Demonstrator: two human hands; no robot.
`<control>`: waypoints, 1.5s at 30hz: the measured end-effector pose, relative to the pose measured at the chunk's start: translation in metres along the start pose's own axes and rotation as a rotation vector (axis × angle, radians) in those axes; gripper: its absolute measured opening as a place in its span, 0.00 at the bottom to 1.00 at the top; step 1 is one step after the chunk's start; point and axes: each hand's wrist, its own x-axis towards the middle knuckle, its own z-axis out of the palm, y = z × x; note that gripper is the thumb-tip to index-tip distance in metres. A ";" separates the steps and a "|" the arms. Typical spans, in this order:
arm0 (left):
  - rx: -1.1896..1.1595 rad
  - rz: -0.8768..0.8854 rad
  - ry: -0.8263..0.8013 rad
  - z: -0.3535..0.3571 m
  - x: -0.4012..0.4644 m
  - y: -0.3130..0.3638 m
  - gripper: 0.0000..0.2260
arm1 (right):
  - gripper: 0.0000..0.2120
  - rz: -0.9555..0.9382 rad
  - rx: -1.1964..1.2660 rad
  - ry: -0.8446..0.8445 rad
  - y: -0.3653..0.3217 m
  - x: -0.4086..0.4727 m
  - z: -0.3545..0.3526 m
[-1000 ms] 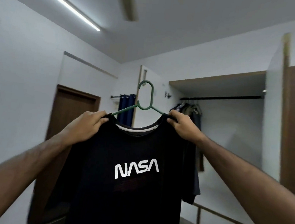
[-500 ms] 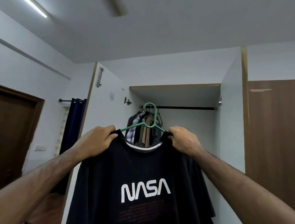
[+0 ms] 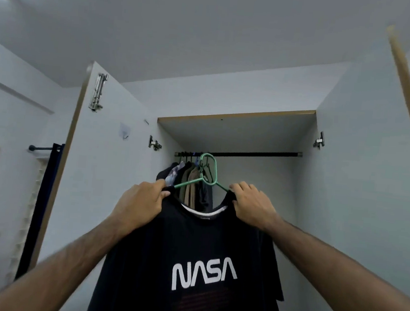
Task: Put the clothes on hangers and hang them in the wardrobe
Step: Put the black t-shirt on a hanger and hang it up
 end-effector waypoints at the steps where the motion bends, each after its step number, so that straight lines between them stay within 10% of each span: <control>1: 0.003 0.004 0.009 0.012 0.006 -0.005 0.08 | 0.17 -0.001 -0.013 -0.015 0.000 0.007 0.012; 18: 0.047 -0.015 0.094 0.217 0.181 -0.026 0.10 | 0.37 0.000 -0.024 -0.057 0.095 0.145 0.198; 45: 0.511 0.100 -0.026 0.433 0.468 -0.075 0.06 | 0.19 0.012 0.073 0.059 0.155 0.421 0.425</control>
